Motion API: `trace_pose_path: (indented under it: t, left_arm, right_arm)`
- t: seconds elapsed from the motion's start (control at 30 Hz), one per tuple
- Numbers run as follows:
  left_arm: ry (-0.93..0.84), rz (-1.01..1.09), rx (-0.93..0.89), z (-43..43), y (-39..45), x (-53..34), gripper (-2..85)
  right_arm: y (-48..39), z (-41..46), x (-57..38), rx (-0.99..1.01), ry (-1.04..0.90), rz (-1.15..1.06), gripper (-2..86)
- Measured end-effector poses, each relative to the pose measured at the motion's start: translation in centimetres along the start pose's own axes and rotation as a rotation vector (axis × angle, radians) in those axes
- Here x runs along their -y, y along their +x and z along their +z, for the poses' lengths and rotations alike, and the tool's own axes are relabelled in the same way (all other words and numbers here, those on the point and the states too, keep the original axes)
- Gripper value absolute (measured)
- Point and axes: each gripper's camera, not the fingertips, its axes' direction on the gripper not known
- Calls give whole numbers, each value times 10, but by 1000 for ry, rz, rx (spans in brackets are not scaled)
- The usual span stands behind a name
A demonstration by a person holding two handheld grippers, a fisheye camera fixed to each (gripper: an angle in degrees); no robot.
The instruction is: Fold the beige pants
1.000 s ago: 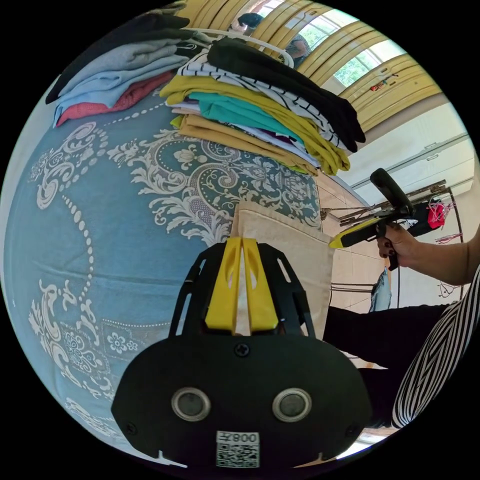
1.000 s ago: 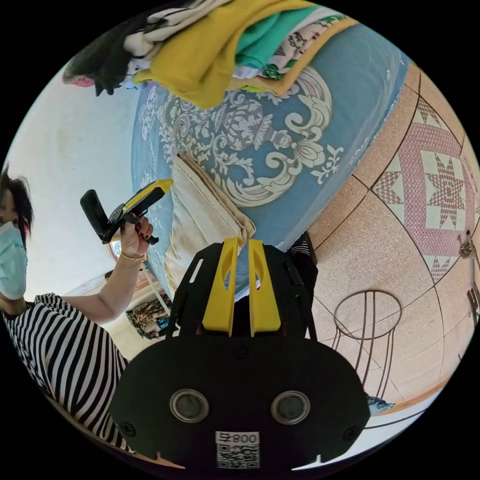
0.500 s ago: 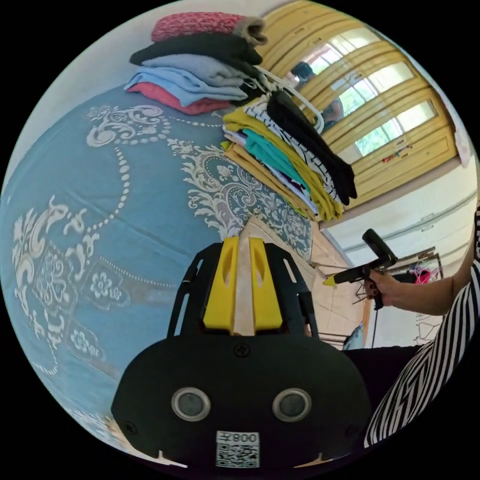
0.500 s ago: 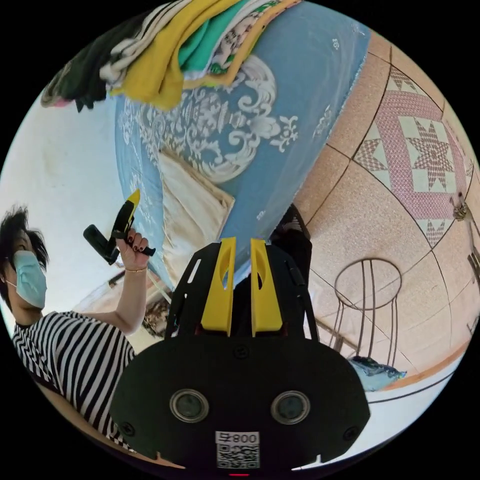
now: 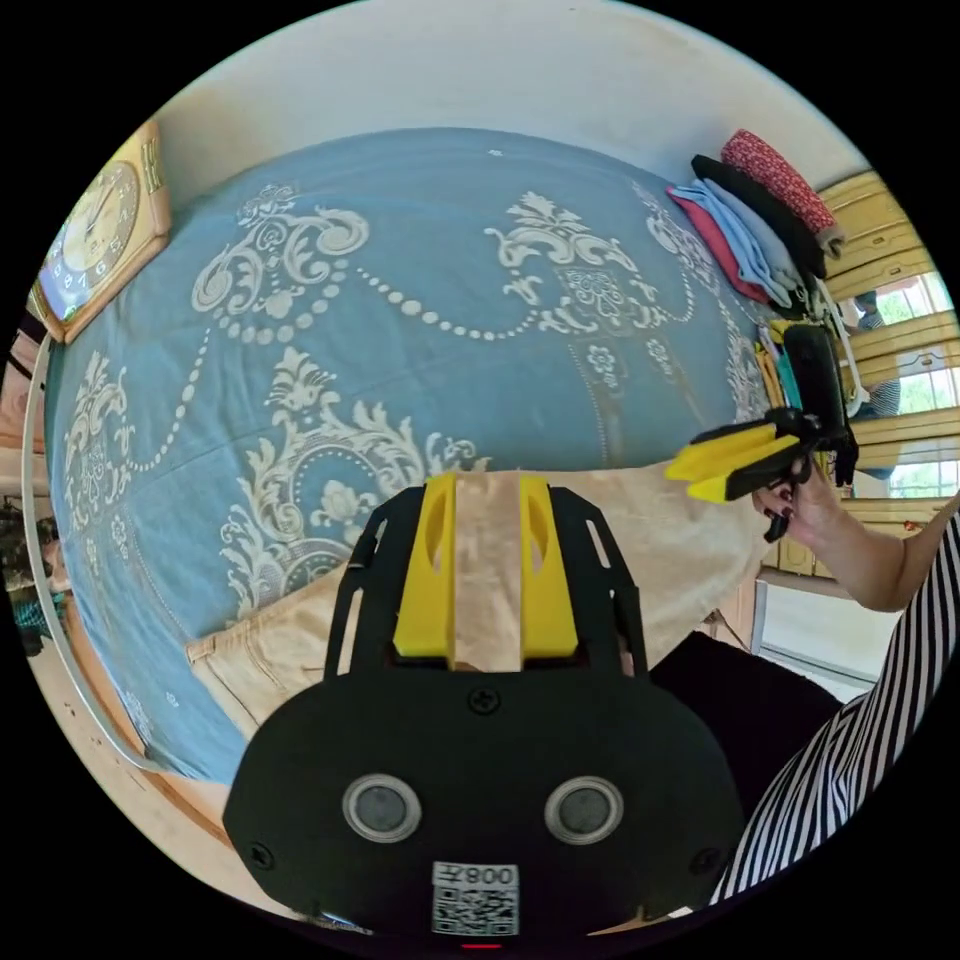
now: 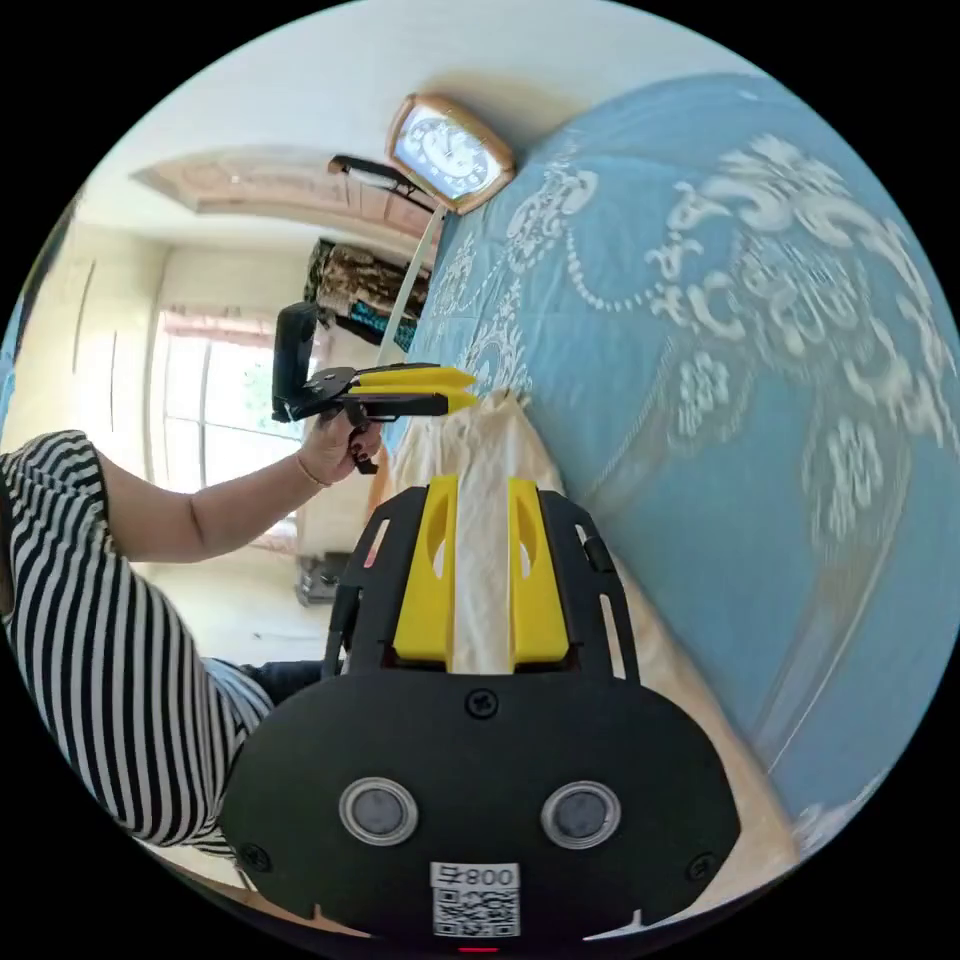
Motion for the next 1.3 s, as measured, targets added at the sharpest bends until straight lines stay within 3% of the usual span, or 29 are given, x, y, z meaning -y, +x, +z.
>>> trace_pose_path:
  t: [0.1, 0.27, 0.5, 0.7, 0.97, 1.13, 1.3]
  left_arm:
    - [-37, 18, -77, 3, -15, -7, 89]
    - [-66, 59, -43, -1, -14, -25, 66]
    - [39, 73, -36, -44, -5, -66, 22]
    - [70, 33, -9, -54, -7, -86, 17]
    - [146, -149, -218, -61, -38, -117, 17]
    - [274, -249, -204, -99, -42, -160, 19]
    - [216, -466, -45, -115, -45, -230, 12]
  right_arm:
    - [-11, 30, 55, -33, -55, -82, 86]
    - [-26, 86, 98, -66, -253, -143, 67]
    - [-68, 98, 120, -129, -212, -231, 17]
    - [-64, 108, 154, -136, -233, -171, 10]
    - [-84, 111, 185, -140, -202, -145, 23]
    - [-121, 122, 217, -224, -167, -270, 62]
    - [-128, 148, 238, -309, -236, -269, 48]
